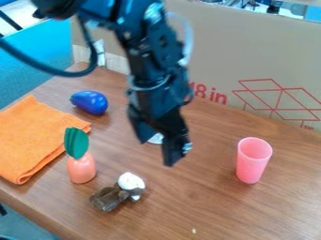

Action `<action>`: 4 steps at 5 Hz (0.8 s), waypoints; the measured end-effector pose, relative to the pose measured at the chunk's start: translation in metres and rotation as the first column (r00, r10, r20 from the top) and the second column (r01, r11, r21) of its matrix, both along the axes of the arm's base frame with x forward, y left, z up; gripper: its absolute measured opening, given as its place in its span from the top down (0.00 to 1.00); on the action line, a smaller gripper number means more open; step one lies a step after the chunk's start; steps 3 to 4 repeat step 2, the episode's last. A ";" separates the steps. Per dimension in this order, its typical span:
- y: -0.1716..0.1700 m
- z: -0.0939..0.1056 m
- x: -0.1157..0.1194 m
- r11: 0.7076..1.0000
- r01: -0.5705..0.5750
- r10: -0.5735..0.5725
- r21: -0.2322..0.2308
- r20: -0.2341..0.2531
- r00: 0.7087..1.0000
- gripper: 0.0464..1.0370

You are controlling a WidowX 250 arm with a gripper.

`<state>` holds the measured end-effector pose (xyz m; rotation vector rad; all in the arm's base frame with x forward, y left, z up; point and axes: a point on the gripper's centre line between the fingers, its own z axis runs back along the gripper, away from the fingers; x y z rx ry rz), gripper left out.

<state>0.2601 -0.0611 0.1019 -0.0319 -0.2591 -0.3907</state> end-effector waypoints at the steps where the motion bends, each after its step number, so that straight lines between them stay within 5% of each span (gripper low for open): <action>1: -0.030 0.019 0.016 0.997 0.078 -0.077 -0.010 0.030 0.997 0.04; 2: -0.058 0.018 0.020 0.990 0.139 -0.139 0.018 -0.006 0.990 0.04; 4: -0.058 0.018 0.020 0.990 0.139 -0.139 0.018 -0.006 0.990 0.04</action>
